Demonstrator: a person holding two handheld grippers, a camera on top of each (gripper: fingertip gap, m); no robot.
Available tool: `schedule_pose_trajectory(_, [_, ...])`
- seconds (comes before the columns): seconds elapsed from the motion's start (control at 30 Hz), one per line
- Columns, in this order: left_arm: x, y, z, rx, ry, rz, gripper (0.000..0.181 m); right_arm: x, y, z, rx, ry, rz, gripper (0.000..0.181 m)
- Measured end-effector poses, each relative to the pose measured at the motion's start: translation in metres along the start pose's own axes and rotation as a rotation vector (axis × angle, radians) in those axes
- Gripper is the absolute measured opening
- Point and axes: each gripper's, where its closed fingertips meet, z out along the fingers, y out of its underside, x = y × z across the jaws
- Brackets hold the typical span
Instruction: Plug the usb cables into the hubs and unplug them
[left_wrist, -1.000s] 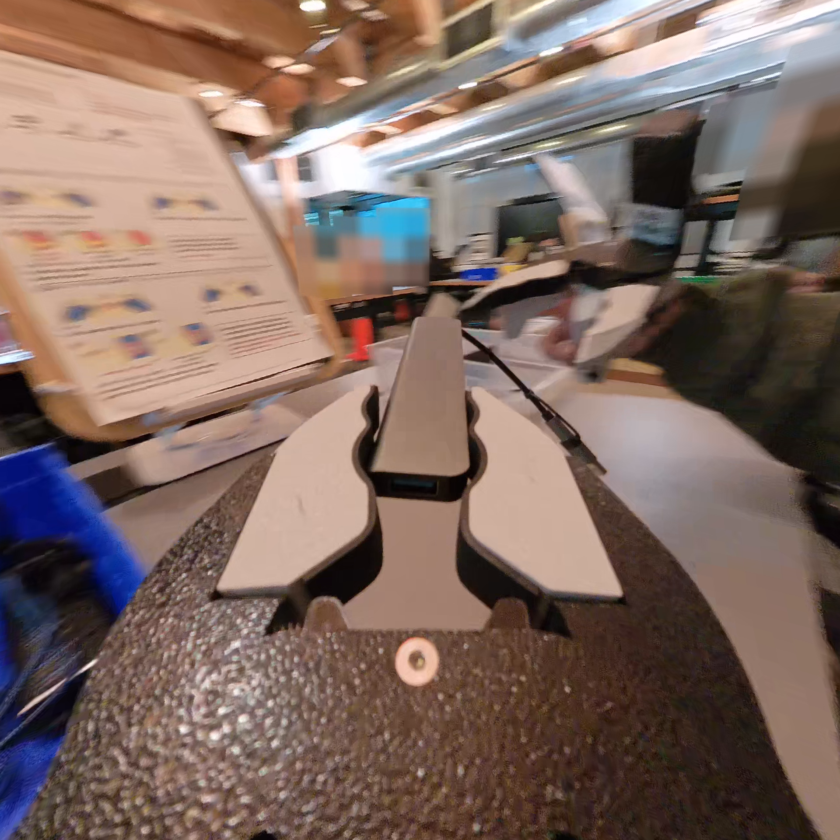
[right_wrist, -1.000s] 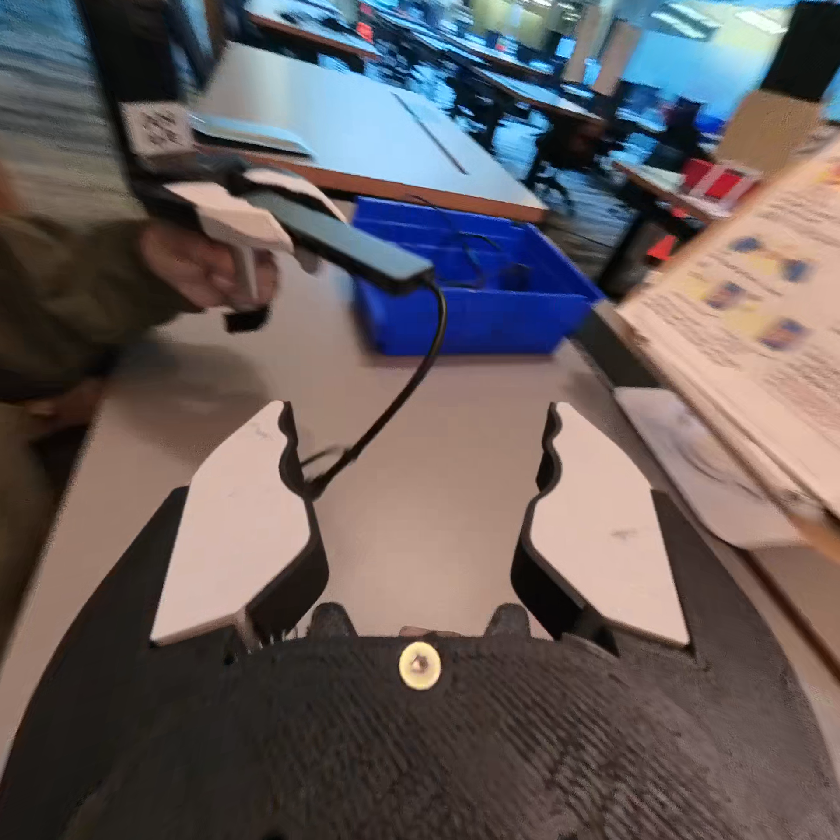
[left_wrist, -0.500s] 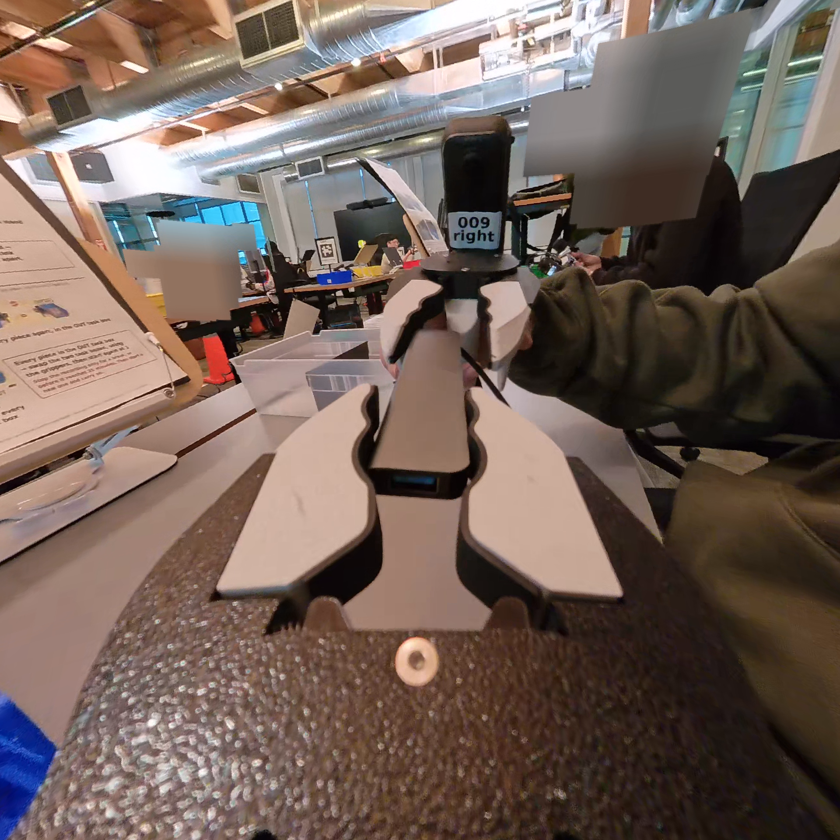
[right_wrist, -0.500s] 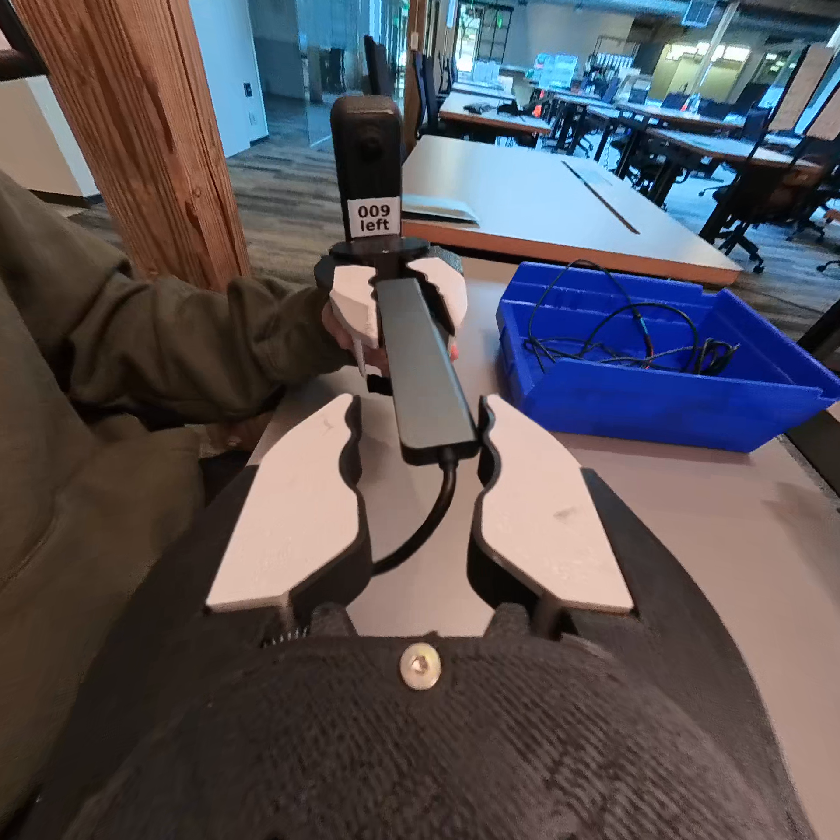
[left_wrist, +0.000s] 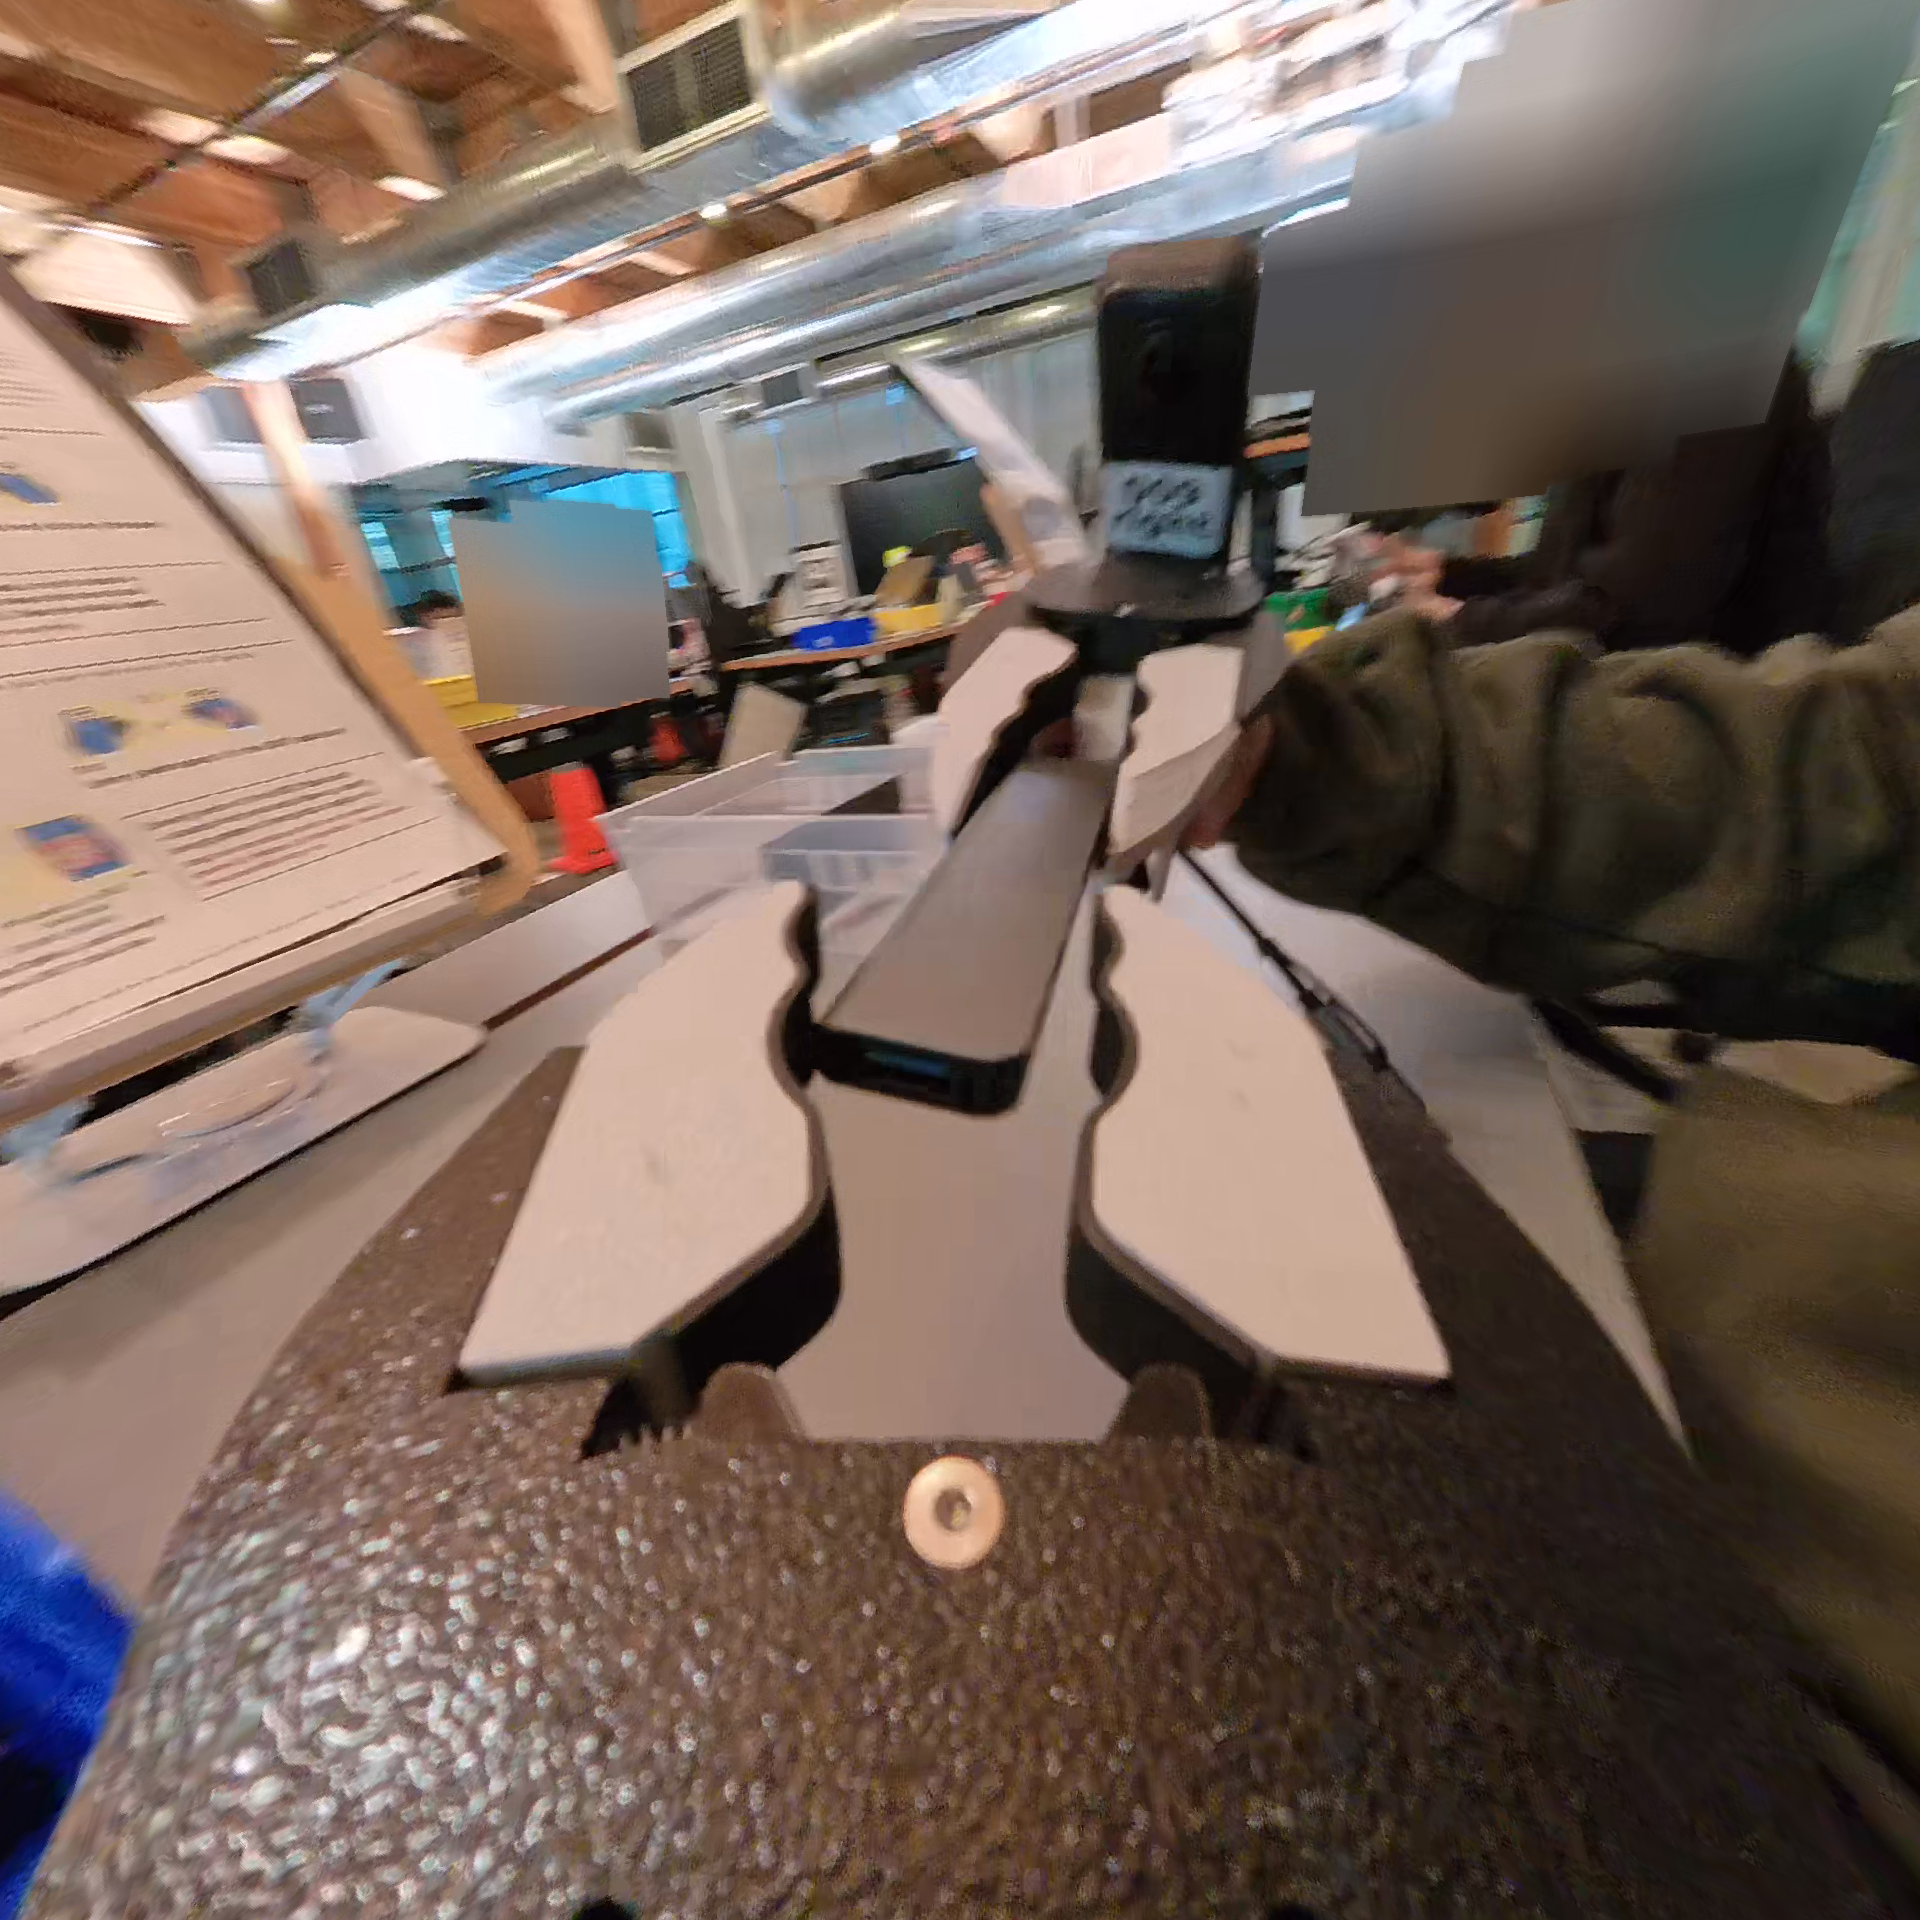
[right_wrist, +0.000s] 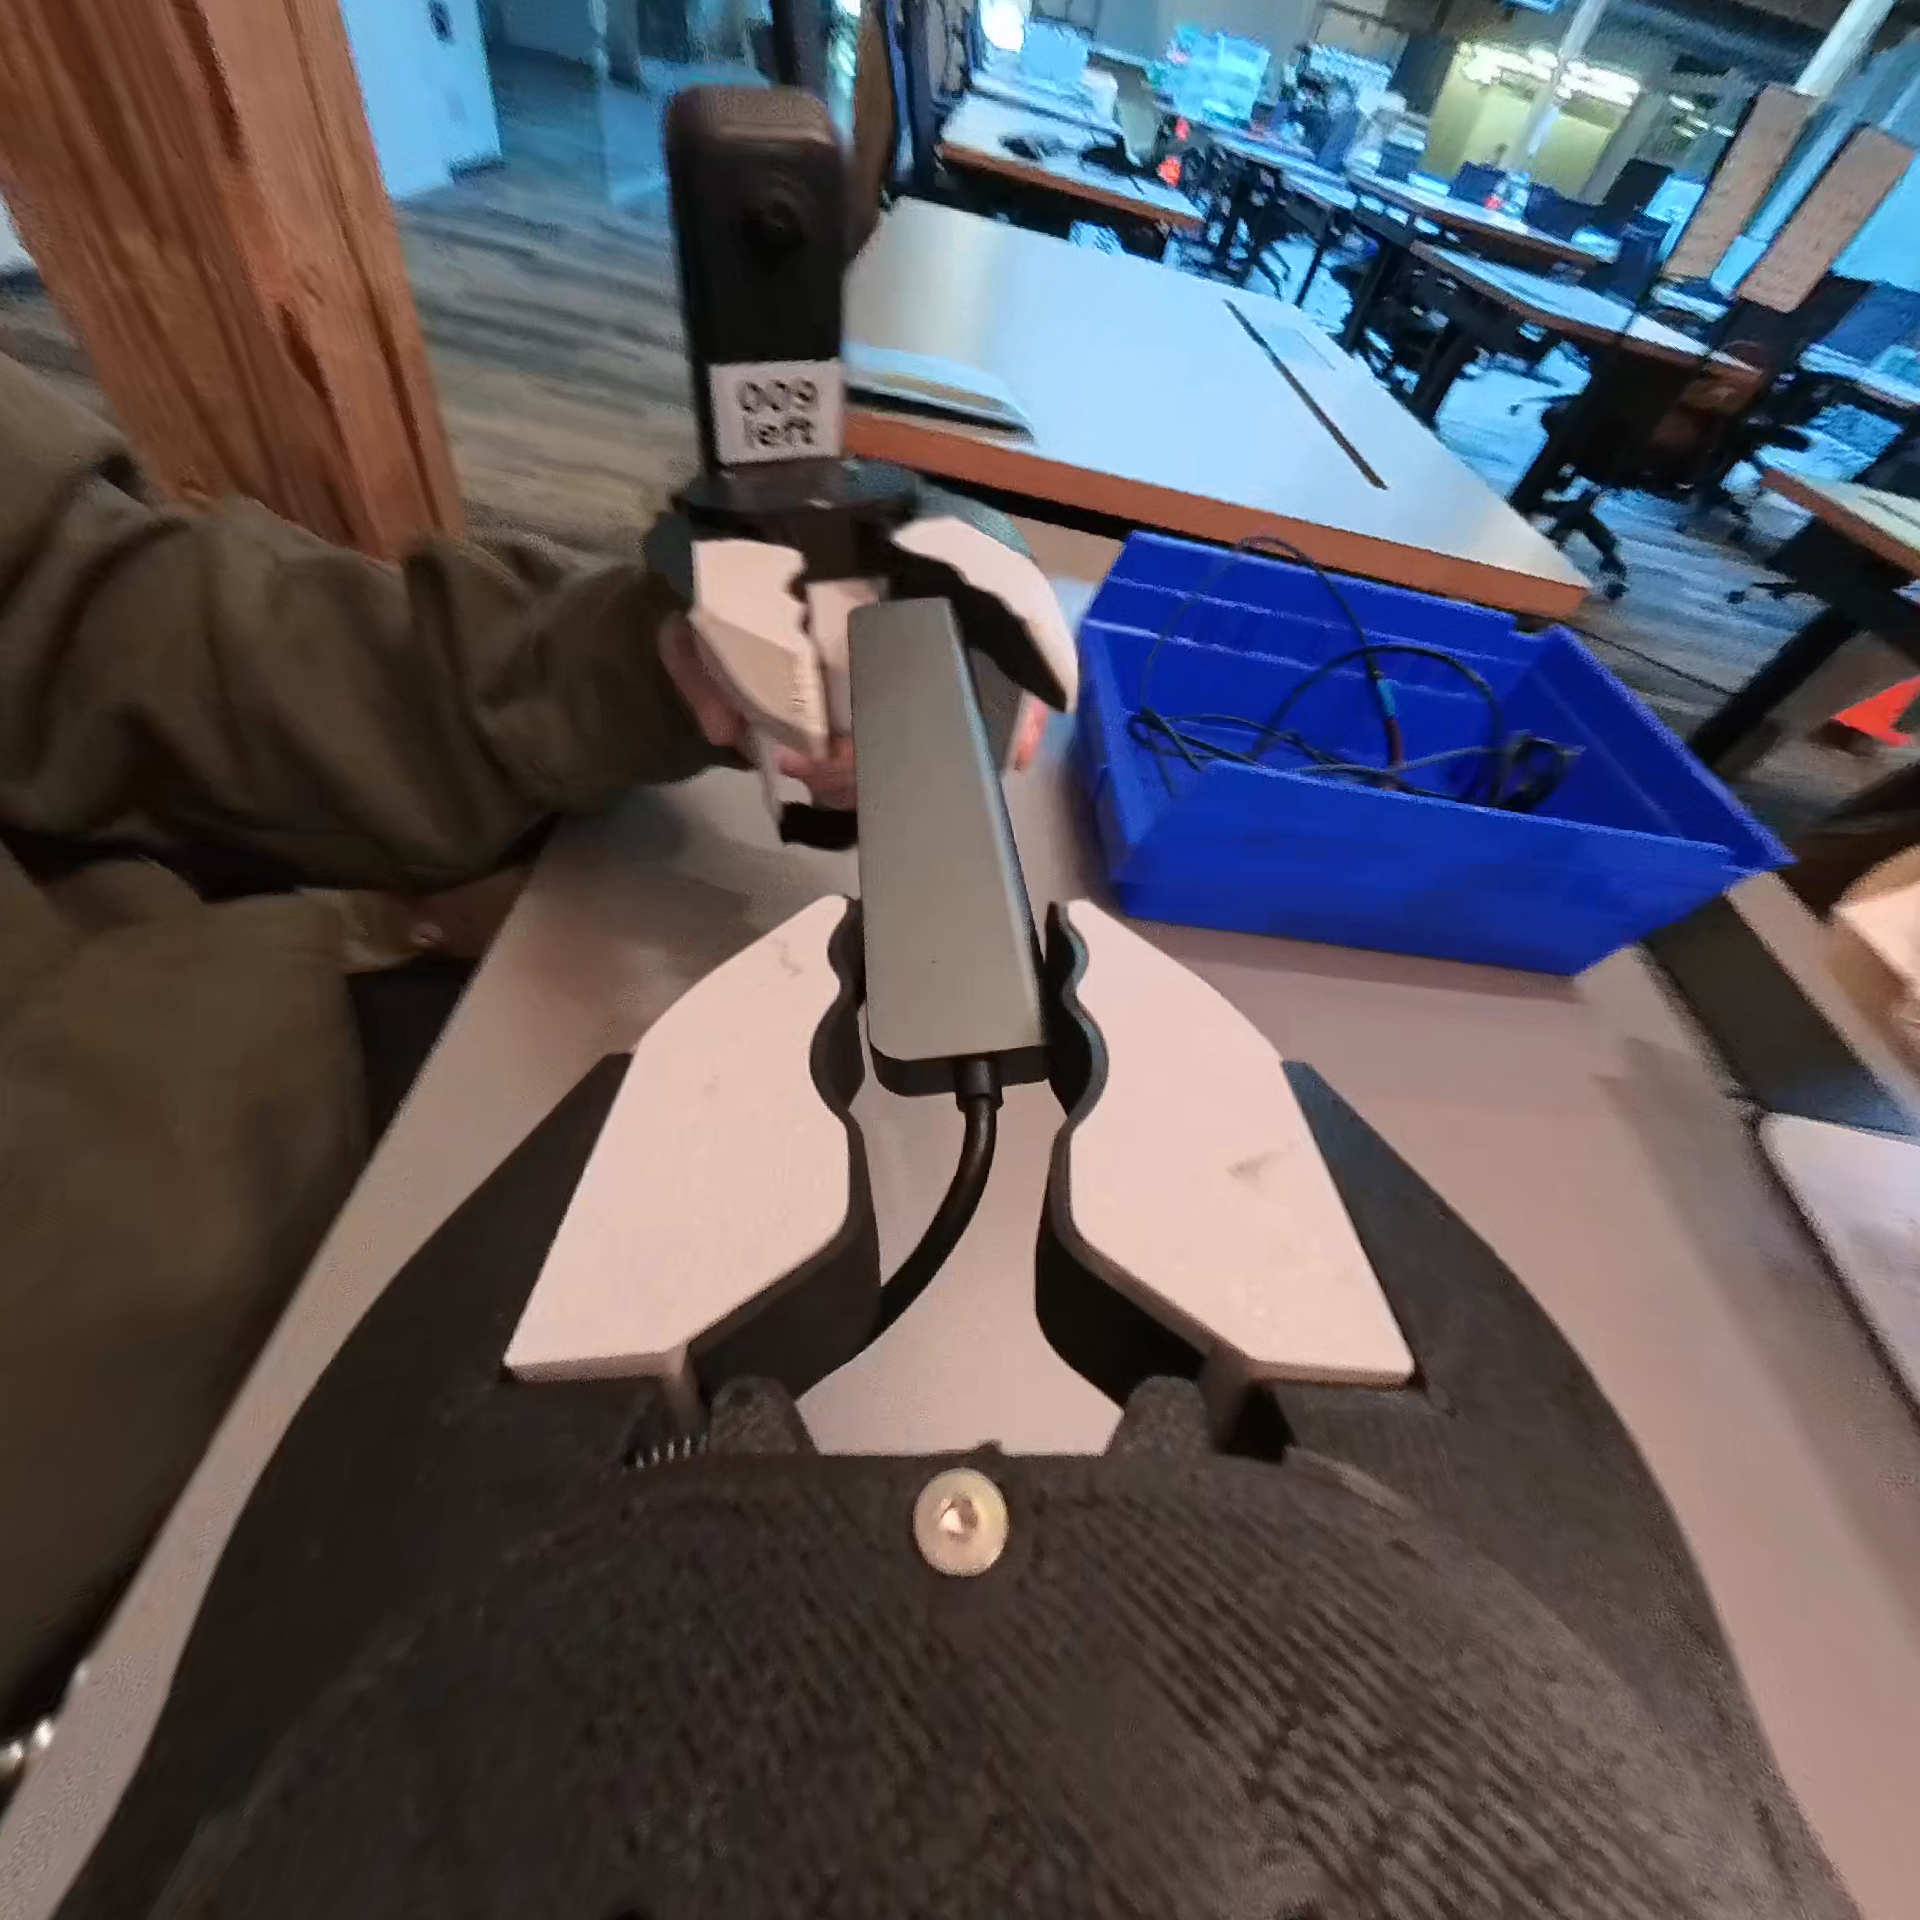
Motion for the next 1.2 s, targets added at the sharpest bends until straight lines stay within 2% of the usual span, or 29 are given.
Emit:
schedule_pose_trajectory(0.07, [-0.011,0.005,-0.001,-0.033,-0.098,0.05,0.069,0.026,-0.001,-0.023,-0.048,0.106,-0.053,0.033])
schedule_pose_trajectory(0.1, [-0.016,0.007,-0.002,-0.052,-0.136,0.068,0.069,0.046,-0.001,-0.041,-0.081,0.183,-0.075,0.033])
schedule_pose_trajectory(0.2, [-0.02,0.01,-0.003,-0.063,-0.157,0.06,0.065,0.117,-0.009,-0.113,-0.158,0.449,-0.085,0.033])
schedule_pose_trajectory(0.27, [-0.023,0.014,-0.004,-0.063,-0.17,0.045,0.061,0.179,-0.018,-0.18,-0.25,0.759,-0.157,0.033])
schedule_pose_trajectory(0.3, [-0.024,0.017,-0.003,-0.067,-0.172,0.041,0.058,0.203,-0.025,-0.211,-0.271,0.867,-0.187,0.033])
schedule_pose_trajectory(0.37, [-0.026,0.024,-0.002,-0.071,-0.17,0.025,0.055,0.247,-0.039,-0.269,-0.26,1.121,-0.27,0.032])
schedule_pose_trajectory(0.47, [-0.028,0.032,0.001,-0.07,-0.169,-0.003,0.052,0.294,-0.013,-0.327,-0.369,1.328,-0.319,0.032])
schedule_pose_trajectory(0.6, [-0.025,0.044,0.003,-0.101,-0.157,0.005,0.051,0.325,0.051,-0.344,-0.553,1.363,-0.339,0.032])
schedule_pose_trajectory(0.73, [-0.025,0.049,0.005,-0.107,-0.146,-0.006,0.049,0.337,0.091,-0.329,-0.618,1.322,-0.381,0.032])
schedule_pose_trajectory(0.93, [-0.022,0.061,0.008,-0.139,-0.124,-0.017,0.048,0.323,0.146,-0.298,-0.642,1.03,-0.338,0.032])
schedule_pose_trajectory(1.1, [-0.019,0.066,0.012,-0.14,-0.103,-0.039,0.047,0.301,0.184,-0.307,-0.767,0.819,-0.252,0.033])
schedule_pose_trajectory(1.2, [-0.018,0.068,0.013,-0.144,-0.097,-0.046,0.047,0.3,0.193,-0.317,-0.846,0.774,-0.221,0.033])
